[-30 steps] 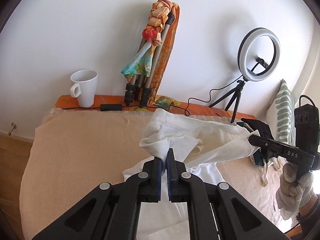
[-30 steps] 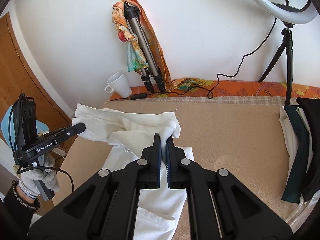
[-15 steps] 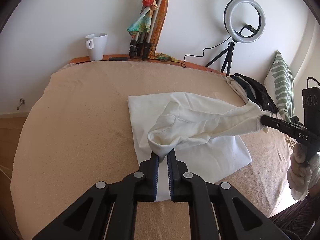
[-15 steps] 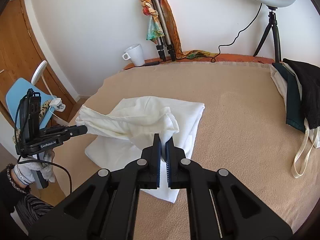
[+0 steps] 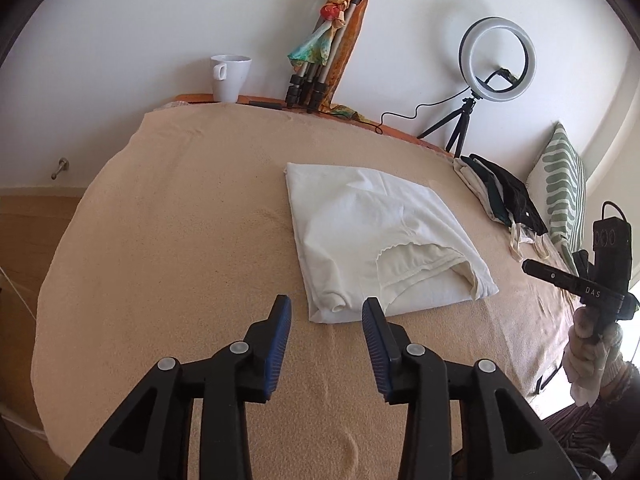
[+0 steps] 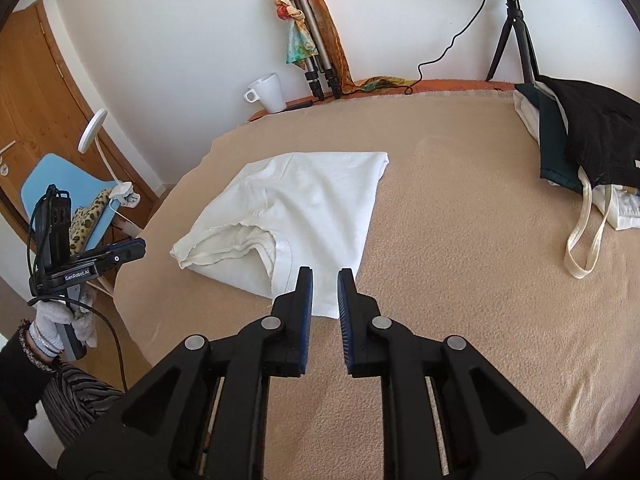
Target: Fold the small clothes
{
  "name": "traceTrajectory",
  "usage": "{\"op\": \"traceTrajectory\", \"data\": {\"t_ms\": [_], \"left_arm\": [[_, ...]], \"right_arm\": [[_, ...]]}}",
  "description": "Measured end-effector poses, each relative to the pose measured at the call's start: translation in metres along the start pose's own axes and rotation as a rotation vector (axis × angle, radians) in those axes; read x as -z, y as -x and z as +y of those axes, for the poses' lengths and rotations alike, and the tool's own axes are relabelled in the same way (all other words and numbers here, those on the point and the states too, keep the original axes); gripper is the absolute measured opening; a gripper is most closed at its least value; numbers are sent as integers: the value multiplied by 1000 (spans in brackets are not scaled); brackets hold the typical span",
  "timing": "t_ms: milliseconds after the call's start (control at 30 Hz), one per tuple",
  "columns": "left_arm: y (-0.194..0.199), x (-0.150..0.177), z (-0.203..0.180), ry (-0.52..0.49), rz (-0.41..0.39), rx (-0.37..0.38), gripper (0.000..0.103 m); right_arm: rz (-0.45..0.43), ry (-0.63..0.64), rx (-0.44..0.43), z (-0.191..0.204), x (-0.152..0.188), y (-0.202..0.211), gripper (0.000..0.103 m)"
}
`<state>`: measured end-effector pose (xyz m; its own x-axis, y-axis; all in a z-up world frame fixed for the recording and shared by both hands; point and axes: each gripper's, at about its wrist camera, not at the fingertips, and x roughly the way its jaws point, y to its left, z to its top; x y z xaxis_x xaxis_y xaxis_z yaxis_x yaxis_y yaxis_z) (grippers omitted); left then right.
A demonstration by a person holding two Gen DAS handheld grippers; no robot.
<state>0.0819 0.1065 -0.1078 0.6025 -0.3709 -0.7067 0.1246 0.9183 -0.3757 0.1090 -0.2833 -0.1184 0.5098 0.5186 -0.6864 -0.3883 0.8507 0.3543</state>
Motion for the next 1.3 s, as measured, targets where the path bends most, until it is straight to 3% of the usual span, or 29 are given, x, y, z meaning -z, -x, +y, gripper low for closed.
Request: {"op": "traceTrajectory", "data": {"t_ms": [33, 167, 300, 433, 567, 600, 633, 767, 967, 1033, 1100, 1167, 1233, 1300], "left_arm": [[-3, -1, 5, 53, 13, 24, 42], [-24, -4, 19, 221, 77, 120, 43], [-38, -8, 23, 303, 104, 177, 41], [-50, -9, 26, 341, 126, 189, 25], [-52, -11, 20, 306, 122, 168, 5], [-51, -11, 18, 294, 118, 164, 4], [-49, -11, 17, 284, 111, 158, 4], [-43, -12, 16, 270, 91, 157, 3], [-30, -17, 19, 282, 63, 196, 2], [-30, -15, 18, 240, 70, 142, 2], [-41, -6, 22, 220, 128, 86, 2], [-50, 1, 29, 238, 159, 70, 2], [-49, 2, 30, 246, 155, 73, 2], [-39, -3, 30, 254, 124, 96, 2]], "right_arm": [[15, -31, 1, -4, 2, -5, 27], [90, -146, -48, -18, 7, -27, 27], [124, -225, -99, -27, 9, -40, 27], [148, -264, -104, -32, 11, -50, 27], [165, -313, -141, -38, 14, -56, 27], [167, -319, -158, -38, 14, -57, 27], [171, -324, -171, -39, 14, -58, 26], [144, -344, -209, -40, 12, -53, 9], [76, -344, -239, -34, -1, -31, 7], [60, -358, -275, -33, -4, -24, 7], [71, -353, -269, -33, -2, -25, 7], [110, -335, -210, -32, 3, -34, 7], [145, -365, -187, -39, 9, -45, 6], [138, -411, -220, -46, 10, -44, 6]]}}
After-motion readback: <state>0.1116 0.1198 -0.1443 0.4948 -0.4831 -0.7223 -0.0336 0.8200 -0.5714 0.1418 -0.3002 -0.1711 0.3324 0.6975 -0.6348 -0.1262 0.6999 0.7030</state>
